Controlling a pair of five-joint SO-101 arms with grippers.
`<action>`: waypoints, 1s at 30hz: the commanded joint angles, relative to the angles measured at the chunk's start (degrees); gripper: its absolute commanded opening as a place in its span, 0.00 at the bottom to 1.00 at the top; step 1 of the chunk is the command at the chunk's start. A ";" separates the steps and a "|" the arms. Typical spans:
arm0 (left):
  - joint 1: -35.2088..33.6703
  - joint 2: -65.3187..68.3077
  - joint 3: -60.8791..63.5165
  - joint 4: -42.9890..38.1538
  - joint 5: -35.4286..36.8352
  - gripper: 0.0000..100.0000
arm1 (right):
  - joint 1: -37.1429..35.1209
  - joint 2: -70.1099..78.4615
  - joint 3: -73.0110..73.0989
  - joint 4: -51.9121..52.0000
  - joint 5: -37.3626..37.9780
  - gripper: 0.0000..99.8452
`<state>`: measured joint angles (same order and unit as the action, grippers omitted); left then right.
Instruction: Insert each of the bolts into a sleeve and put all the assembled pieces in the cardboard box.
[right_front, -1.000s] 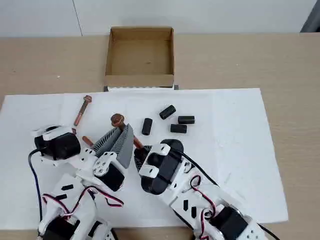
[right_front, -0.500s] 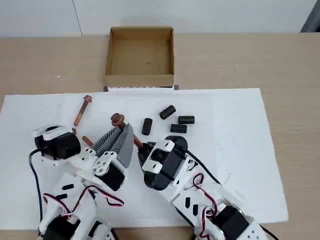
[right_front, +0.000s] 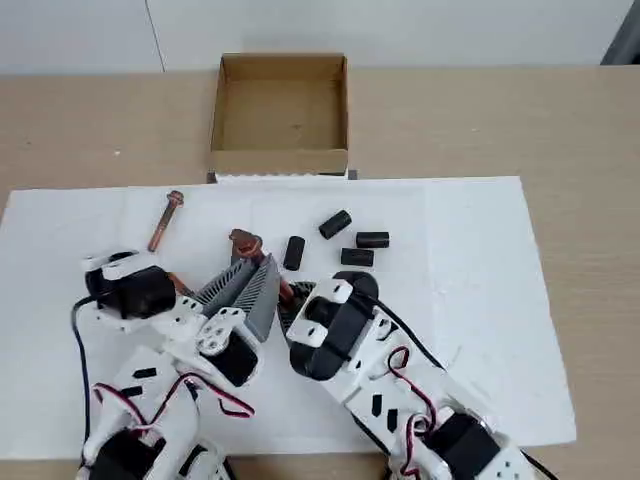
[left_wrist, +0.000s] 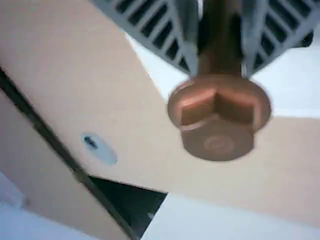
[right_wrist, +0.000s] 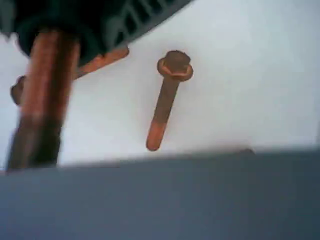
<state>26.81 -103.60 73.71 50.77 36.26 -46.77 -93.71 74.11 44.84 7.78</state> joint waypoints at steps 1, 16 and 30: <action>1.23 -0.44 0.22 2.46 -1.76 0.01 | 0.13 -0.84 -3.52 -1.54 0.44 0.00; 10.90 -0.44 0.13 12.57 -10.46 0.01 | 0.22 -0.92 -3.52 -1.54 0.44 0.00; 2.20 -0.35 0.04 12.75 -15.82 0.18 | 0.22 -0.92 -3.43 -1.54 2.02 0.00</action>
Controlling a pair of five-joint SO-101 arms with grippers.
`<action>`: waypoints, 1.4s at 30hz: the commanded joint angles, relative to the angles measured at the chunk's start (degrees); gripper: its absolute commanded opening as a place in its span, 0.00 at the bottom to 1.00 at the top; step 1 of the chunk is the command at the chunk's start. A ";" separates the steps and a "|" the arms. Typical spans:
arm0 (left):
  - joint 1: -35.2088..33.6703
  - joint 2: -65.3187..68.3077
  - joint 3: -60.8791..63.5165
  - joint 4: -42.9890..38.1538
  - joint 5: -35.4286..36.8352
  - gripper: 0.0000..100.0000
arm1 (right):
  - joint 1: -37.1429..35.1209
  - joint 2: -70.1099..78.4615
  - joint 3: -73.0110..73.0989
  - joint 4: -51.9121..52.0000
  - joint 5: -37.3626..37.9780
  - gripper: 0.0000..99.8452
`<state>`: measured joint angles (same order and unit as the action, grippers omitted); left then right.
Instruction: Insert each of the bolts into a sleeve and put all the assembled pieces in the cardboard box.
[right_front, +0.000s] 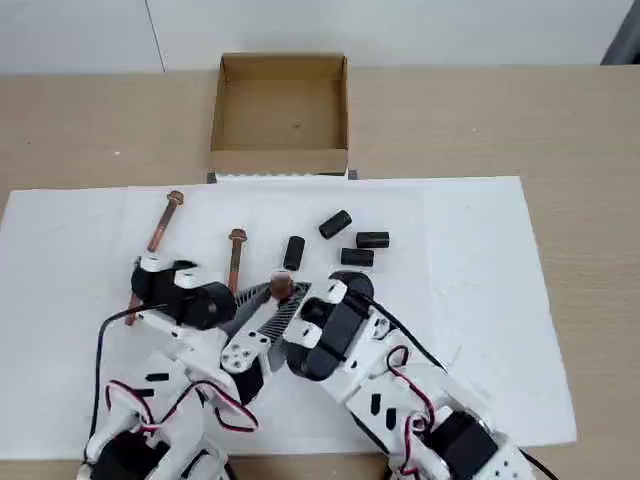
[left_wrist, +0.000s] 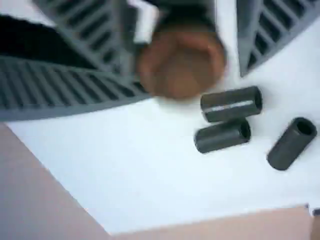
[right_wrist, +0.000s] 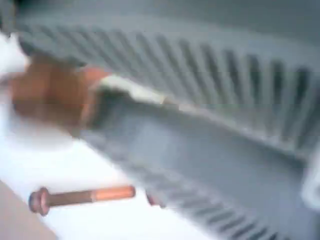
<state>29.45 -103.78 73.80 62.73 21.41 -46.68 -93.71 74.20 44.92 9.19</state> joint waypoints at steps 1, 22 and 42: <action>-0.44 -0.18 -0.04 0.79 -0.97 0.18 | 0.13 -0.92 -3.43 -1.63 0.62 0.00; -23.30 -0.09 -6.81 0.35 -15.21 0.01 | 17.71 6.81 -5.80 -1.80 -13.45 0.00; -28.13 -0.35 14.64 0.26 -16.70 0.00 | 27.21 68.18 -57.23 -8.84 -15.30 0.00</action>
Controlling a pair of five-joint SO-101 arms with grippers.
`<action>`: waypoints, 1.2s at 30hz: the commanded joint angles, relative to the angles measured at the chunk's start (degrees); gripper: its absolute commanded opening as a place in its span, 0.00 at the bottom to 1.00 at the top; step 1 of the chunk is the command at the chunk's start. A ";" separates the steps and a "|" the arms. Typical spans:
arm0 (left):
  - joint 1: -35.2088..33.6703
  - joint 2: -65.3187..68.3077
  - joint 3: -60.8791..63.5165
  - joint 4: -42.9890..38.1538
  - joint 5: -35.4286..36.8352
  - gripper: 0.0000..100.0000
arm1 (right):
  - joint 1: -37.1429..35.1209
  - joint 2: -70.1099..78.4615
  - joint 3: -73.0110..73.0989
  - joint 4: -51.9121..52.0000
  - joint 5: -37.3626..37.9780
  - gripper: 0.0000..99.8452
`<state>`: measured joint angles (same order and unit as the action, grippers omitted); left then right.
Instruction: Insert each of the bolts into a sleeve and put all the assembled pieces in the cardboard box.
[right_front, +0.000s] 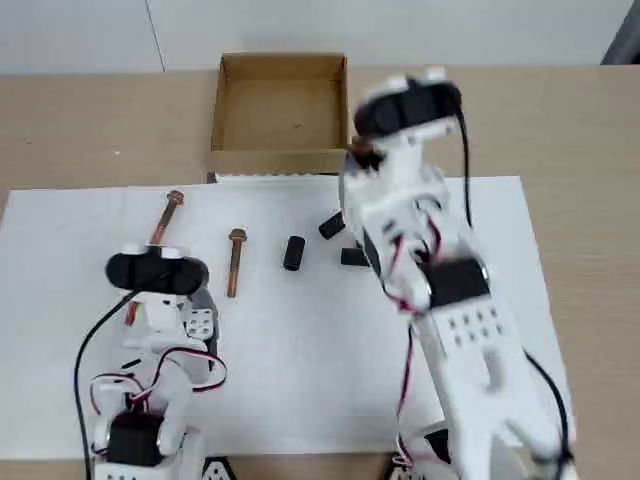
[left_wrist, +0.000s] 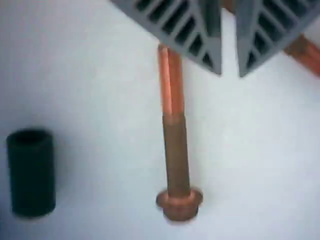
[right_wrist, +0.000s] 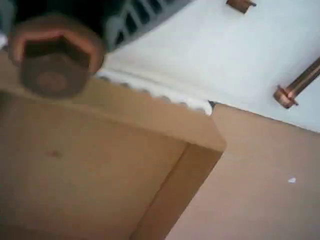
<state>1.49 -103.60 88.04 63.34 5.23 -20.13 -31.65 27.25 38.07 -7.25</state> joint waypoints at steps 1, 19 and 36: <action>-0.26 -0.53 0.48 -0.35 -0.53 0.00 | 0.66 9.01 -13.19 -1.98 1.14 0.00; -0.62 -0.53 4.70 -0.35 -0.26 0.00 | 0.66 61.23 -66.64 -2.07 8.53 0.00; -0.62 -0.53 4.70 -0.35 -0.18 0.00 | 0.31 77.85 -81.85 2.24 15.65 0.10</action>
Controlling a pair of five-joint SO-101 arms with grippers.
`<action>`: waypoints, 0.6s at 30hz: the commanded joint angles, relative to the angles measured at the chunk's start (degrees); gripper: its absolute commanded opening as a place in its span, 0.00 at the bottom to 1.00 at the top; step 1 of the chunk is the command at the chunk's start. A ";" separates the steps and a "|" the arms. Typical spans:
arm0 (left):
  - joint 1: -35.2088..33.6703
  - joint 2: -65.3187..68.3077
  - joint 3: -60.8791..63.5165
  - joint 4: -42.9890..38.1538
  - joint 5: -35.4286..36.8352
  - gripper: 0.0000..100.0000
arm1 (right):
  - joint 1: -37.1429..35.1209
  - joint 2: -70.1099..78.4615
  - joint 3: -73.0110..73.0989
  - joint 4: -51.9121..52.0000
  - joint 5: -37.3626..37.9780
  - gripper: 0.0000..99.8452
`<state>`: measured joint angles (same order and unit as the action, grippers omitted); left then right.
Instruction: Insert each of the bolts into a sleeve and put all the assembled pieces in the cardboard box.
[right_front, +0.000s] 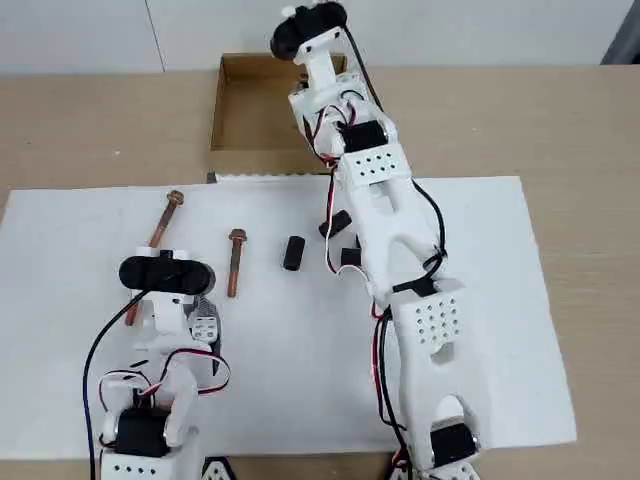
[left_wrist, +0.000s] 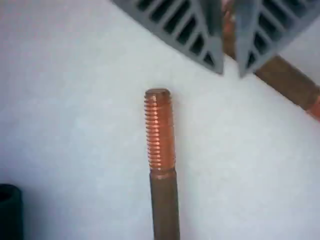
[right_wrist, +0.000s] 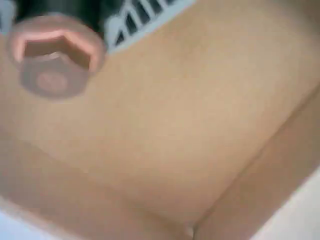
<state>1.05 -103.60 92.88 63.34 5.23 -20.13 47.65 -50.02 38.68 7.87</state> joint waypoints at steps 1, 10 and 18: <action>-0.18 -0.53 -0.13 -0.35 -0.18 0.00 | 0.31 -1.45 -4.57 3.21 0.44 0.12; -0.18 -0.53 -0.13 -0.35 -0.18 0.00 | -0.31 -5.23 -4.75 9.19 0.35 0.07; -0.18 -0.53 -0.13 -0.35 -0.18 0.00 | -3.65 -14.99 -4.75 26.15 0.26 0.00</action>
<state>1.05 -103.60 92.88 63.34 5.23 -23.03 39.82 -51.69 59.87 7.96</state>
